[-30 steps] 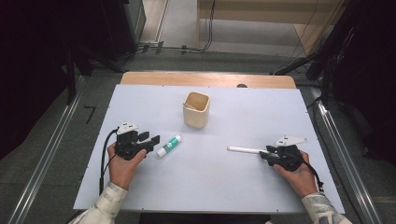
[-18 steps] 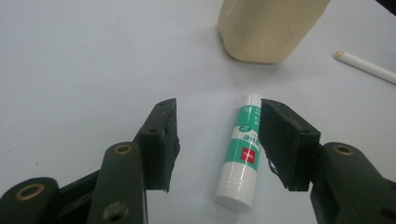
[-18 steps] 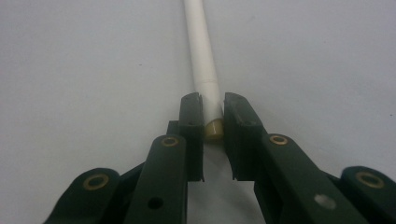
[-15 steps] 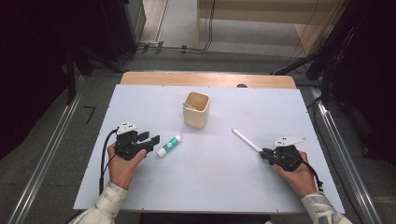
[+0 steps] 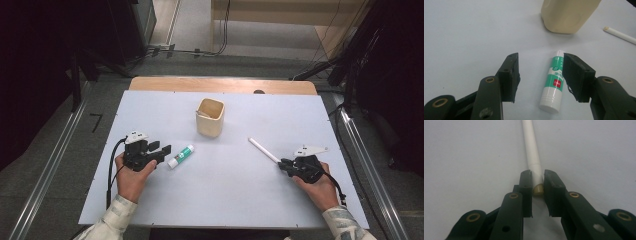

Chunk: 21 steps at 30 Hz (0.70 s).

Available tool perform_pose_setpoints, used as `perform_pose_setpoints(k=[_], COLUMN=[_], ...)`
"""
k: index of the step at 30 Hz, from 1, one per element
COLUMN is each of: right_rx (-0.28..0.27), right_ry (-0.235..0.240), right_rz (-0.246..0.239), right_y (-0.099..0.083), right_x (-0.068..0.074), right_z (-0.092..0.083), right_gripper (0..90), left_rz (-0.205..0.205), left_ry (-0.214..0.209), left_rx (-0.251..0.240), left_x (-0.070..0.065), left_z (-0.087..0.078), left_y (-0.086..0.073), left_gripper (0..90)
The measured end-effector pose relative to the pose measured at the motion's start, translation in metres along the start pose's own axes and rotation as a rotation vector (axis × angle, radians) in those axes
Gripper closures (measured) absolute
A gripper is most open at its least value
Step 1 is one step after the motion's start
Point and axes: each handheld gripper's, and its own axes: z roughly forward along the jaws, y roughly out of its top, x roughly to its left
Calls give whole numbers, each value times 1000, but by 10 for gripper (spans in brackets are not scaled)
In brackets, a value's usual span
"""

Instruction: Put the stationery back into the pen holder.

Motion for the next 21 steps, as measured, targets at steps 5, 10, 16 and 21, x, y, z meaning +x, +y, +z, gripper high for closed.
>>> perform_pose_setpoints(k=[5, 10, 16, 21], right_rx=[1, 3, 9, 15], right_ry=[7, 3, 0, -13], right_rz=[2, -4, -9, -21], right_y=[1, 2, 3, 4], right_x=[0, 1, 1, 2], right_z=[1, 1, 2, 2], right_gripper=[737, 753, 764, 770], left_rz=[-3, -1, -3, -3], left_ry=[-2, -2, 0, -1], left_rx=[-2, 1, -1, -2], left_x=[0, 0, 1, 0], left_z=[0, 0, 1, 0], left_y=[0, 0, 0, 0], left_gripper=[481, 481, 482, 482])
